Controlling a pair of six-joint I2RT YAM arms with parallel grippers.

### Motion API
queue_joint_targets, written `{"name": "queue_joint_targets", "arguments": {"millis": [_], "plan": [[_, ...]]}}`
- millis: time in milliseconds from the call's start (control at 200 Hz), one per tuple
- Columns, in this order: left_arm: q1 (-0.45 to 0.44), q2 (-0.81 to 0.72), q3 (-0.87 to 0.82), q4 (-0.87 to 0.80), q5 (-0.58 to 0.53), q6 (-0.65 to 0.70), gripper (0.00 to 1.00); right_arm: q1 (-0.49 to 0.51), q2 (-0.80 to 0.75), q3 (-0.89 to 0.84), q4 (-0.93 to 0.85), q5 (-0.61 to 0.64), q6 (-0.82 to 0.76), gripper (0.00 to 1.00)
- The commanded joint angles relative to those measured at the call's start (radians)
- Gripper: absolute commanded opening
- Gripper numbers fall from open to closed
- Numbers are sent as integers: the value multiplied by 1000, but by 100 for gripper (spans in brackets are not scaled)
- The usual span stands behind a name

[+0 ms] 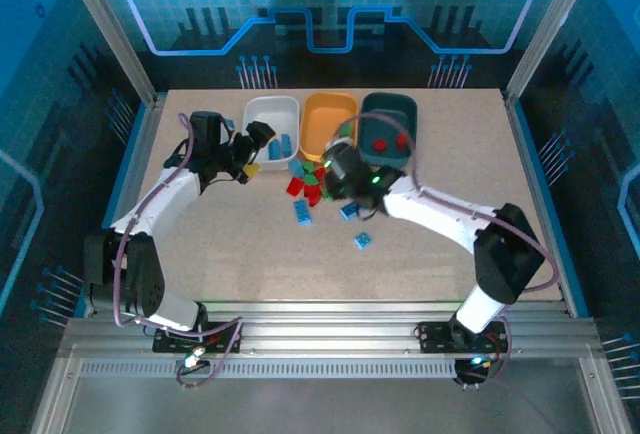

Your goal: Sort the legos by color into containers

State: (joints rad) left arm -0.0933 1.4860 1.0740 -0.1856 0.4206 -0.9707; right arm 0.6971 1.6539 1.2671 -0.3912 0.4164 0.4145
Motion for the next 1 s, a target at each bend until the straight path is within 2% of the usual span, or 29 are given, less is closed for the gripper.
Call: {"name": "queue_joint_targets", "arguments": {"millis": [0, 125, 325, 365, 445, 560, 655, 760, 890, 996], "plan": [[-32, 40, 1, 17, 59, 1, 98, -198, 74, 60, -5, -40, -39, 38], [-88, 78, 26, -22, 55, 43, 97, -348, 209, 198, -19, -126, -45, 39], [-163, 161, 109, -149, 24, 149, 95, -446, 402, 407, -104, -184, -69, 43], [-171, 177, 125, -179, 12, 168, 95, -453, 423, 434, -115, -196, -74, 47], [-180, 203, 150, -218, 10, 194, 96, -462, 435, 480, -142, -207, -81, 61], [-198, 222, 177, -265, -15, 233, 96, -462, 365, 473, -140, -219, -85, 69], [-221, 226, 202, -316, -70, 276, 95, -454, 249, 400, -119, -217, -78, 70], [-264, 223, 223, -378, -179, 330, 94, -425, 65, 205, -55, -223, -39, 71], [-333, 228, 227, -439, -348, 384, 89, -321, -189, -110, 65, -177, 24, 74], [-395, 247, 191, -435, -443, 391, 82, -240, -322, -300, 127, -122, 58, 74]]}}
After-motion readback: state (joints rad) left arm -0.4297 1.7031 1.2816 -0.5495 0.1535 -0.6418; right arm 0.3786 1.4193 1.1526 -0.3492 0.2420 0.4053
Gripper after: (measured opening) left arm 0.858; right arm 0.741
